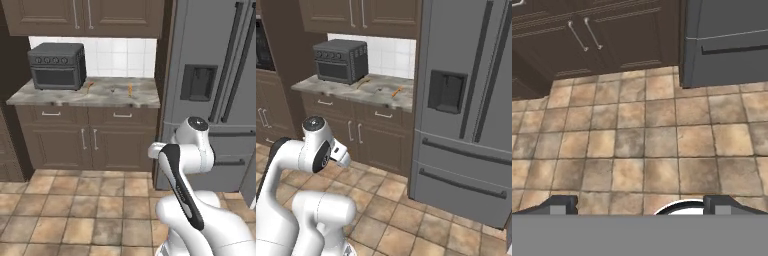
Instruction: Organize the utensils by type. Pick up the wooden spoons from the counter and place them in the open cabinet. Then pick up the metallic utensils from the counter and place them in the open drawer.
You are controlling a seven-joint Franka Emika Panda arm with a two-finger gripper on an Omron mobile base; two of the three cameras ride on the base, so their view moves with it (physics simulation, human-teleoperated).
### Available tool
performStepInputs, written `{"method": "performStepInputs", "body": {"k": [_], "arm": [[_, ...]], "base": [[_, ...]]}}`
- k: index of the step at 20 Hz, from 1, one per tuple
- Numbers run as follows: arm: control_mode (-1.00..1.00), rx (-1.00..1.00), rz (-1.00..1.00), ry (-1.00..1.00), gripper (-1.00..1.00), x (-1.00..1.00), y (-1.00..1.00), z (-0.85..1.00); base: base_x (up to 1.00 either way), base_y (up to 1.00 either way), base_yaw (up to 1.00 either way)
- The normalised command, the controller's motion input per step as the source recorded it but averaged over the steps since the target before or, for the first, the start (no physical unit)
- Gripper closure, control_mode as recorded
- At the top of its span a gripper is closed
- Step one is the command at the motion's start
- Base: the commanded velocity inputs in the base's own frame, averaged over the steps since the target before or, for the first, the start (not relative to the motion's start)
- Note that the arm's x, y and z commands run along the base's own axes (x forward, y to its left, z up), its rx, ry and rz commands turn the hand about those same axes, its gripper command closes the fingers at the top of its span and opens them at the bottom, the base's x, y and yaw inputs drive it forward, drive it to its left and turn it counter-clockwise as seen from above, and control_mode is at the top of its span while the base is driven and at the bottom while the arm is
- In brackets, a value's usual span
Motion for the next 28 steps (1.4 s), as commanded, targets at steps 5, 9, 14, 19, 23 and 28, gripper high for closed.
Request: {"method": "performStepInputs", "body": {"k": [5,9,14,19,23,28], "arm": [[1.0,0.0,0.0,0.0,-1.0,0.0,0.0,0.0],[1.0,0.0,0.0,0.0,-1.0,0.0,0.0,0.0],[1.0,0.0,0.0,0.0,-1.0,0.0,0.0,0.0],[1.0,0.0,0.0,0.0,-1.0,0.0,0.0,0.0],[1.0,0.0,0.0,0.0,-1.0,0.0,0.0,0.0],[1.0,0.0,0.0,0.0,-1.0,0.0,0.0,0.0]], "base": [[0.59,0.61,-0.21],[0.62,0.64,-0.38],[0.65,0.72,-0.38],[0.81,0.61,-0.08],[0.83,0.23,0.02],[0.68,0.15,0.04]]}}
